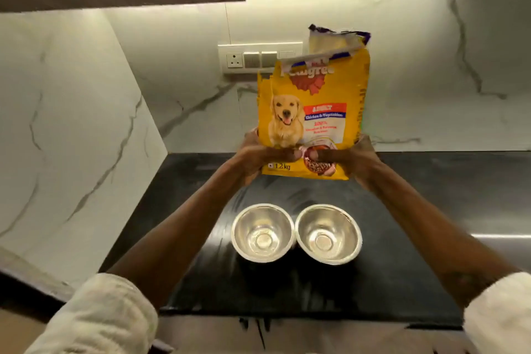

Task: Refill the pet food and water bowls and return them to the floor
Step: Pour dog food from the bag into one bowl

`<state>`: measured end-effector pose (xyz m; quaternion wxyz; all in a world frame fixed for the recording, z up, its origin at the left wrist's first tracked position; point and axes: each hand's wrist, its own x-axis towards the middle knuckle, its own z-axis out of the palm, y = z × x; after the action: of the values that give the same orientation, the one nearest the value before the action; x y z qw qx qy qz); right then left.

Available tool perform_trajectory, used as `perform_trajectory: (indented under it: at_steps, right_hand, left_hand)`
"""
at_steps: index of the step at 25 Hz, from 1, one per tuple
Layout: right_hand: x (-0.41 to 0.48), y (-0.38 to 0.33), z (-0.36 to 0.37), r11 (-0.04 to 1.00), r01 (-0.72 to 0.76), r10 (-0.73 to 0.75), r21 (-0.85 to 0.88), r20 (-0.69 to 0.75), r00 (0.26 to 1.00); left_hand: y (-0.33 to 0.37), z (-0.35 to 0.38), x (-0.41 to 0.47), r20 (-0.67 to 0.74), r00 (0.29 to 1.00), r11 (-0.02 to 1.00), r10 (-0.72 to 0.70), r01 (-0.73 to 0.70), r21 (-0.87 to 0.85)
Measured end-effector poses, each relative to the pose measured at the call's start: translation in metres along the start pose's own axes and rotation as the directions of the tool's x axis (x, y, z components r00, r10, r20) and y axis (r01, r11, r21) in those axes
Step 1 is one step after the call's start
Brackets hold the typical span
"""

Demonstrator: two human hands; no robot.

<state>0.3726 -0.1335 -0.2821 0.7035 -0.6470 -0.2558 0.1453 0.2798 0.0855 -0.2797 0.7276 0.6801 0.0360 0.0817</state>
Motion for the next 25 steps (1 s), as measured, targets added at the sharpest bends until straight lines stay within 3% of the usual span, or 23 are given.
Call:
perform_trajectory:
  at_steps: [7,10,12,13,15,19,22,25]
  right_hand:
    - [-0.043,0.056,-0.069,0.988,-0.144,0.137,-0.052,-0.112,0.984]
    - [-0.064,0.075,-0.107,0.983,-0.169,0.159,-0.068,-0.138,0.978]
    - [-0.074,0.083,-0.135,0.98,-0.183,0.171,-0.072,-0.15,0.974]
    - [-0.079,0.086,-0.148,0.98,-0.188,0.178,-0.06,-0.142,0.974]
    - [-0.089,0.09,-0.169,0.981,-0.194,0.19,-0.026,-0.13,0.973]
    - [-0.1,0.09,-0.198,0.977,-0.205,0.197,-0.053,-0.125,0.972]
    - [-0.101,0.09,-0.219,0.967,-0.229,0.217,-0.109,-0.112,0.97]
    - [-0.096,0.089,-0.239,0.954,-0.246,0.236,-0.169,-0.075,0.969]
  left_hand:
    - [-0.065,0.047,0.015,0.171,0.965,0.98,-0.197,0.19,0.053]
    - [-0.083,0.063,0.022,0.31,0.902,0.909,-0.299,0.171,0.381]
    - [-0.094,0.071,0.032,0.304,0.859,0.668,-0.411,0.057,0.742]
    - [-0.104,0.073,0.038,0.248,0.877,0.509,-0.411,-0.005,0.861]
    - [-0.129,0.08,0.047,0.179,0.916,0.304,-0.359,-0.067,0.95]
    - [-0.169,0.094,0.053,0.064,0.882,0.054,-0.467,-0.044,0.998]
    - [-0.172,0.099,0.059,-0.009,0.897,0.03,-0.442,0.025,0.999]
    - [-0.161,0.099,0.065,-0.059,0.903,0.205,-0.425,0.159,0.966]
